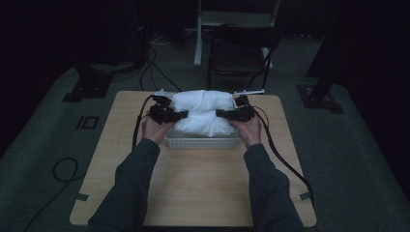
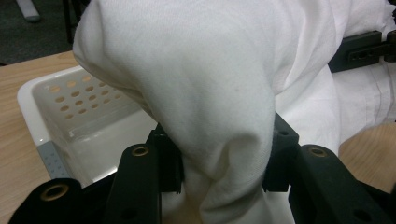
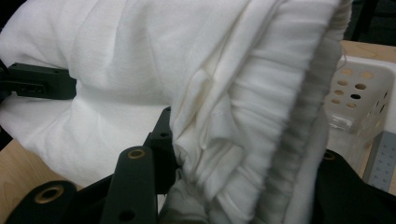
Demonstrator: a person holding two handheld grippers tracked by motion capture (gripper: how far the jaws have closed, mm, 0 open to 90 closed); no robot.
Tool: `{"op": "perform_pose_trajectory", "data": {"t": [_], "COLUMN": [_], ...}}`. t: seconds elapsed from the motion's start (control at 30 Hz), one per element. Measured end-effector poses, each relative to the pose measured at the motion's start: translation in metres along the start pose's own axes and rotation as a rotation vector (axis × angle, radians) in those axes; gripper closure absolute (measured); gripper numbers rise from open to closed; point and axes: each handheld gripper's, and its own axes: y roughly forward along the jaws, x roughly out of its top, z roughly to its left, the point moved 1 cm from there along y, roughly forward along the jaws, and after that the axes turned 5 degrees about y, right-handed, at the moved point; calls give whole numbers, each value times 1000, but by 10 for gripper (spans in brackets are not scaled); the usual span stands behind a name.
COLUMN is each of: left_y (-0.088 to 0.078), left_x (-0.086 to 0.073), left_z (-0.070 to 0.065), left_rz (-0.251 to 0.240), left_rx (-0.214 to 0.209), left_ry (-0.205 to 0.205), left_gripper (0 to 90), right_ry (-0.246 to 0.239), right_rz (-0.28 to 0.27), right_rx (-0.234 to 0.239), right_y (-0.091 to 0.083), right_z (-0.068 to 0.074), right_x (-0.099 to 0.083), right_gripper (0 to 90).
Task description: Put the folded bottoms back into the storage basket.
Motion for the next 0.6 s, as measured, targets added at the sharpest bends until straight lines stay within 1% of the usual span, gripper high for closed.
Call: {"op": "perform_pose_trajectory", "data": {"t": [0.13,0.5,0.57,0.6], "left_y": [6,15,18,20], "left_x": [-1,-4,-6,-7], "left_z": [2,6,8,8], "left_rz": [11,40,47,54], "left_rx": [14,29,34,49], "left_ry": [-9,-24,-28,-27], "left_gripper": [585,583,566,532], "right_ry": [13,50,55,64], "right_rz": [12,52,59,81], "right_rx": [-9,-14,-14,-28], "right_y": [6,19,21,26], "right_z": [-4,-12,-13,-16], "right_x": [0,-2,-2,-3], "right_gripper": [552,545,539,494]}}
